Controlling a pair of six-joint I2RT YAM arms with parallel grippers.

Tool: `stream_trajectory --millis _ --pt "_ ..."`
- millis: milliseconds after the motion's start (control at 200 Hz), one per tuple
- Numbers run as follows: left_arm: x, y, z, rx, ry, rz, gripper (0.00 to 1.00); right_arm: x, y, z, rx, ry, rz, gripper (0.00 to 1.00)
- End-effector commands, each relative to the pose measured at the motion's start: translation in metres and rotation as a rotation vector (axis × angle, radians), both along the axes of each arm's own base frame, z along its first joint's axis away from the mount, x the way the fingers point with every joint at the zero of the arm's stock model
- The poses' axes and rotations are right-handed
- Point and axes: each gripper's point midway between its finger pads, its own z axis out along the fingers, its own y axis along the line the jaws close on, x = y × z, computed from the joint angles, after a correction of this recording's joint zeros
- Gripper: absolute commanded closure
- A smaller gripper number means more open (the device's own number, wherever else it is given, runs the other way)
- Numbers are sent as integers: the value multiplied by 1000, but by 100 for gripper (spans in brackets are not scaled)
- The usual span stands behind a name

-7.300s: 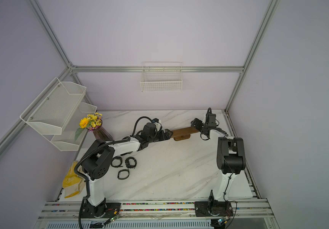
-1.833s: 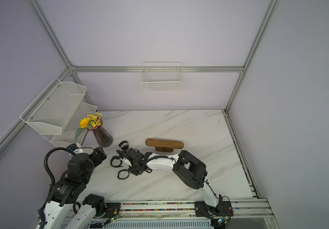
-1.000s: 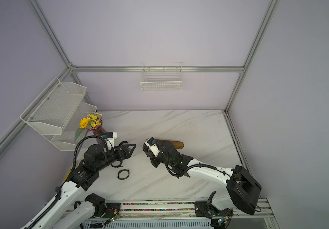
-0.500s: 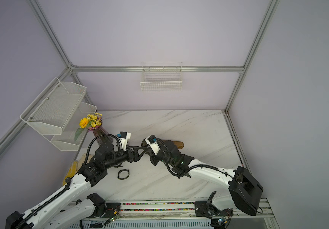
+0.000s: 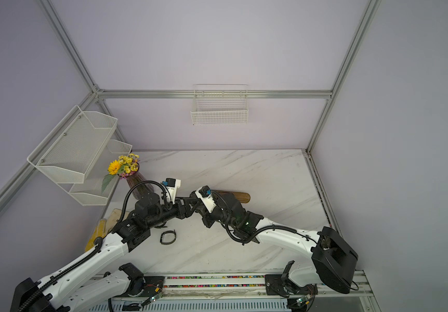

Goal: Place watch on stand
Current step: Pick up the watch at the center of the board.

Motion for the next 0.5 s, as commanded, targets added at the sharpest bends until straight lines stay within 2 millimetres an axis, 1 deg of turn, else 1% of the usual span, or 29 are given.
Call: stream_trajectory --millis 0,70,130,170,215,270,335,410,495 --pt "7 -2 21 -15 -70 12 38 -5 8 18 59 -32 21 100" --pt "7 -2 22 -19 -75 13 42 -5 9 17 57 -32 17 100" --pt "7 -3 22 -14 -79 3 49 -3 7 15 52 -33 -5 100" --pt "6 -4 21 -7 -79 -4 52 0 5 14 49 -32 -27 100" --pt "5 -5 19 -4 -78 -13 55 3 2 13 44 -36 -49 100" --pt "5 -6 16 7 -78 -23 56 5 -2 12 40 -36 -72 96" --pt "5 -8 13 30 -81 -37 57 7 -5 11 36 -32 -91 87" --pt "7 -9 11 59 -101 -44 58 8 -10 9 31 -24 -112 66" --pt "11 -7 8 123 -137 -36 57 8 -22 5 14 -14 -140 51"
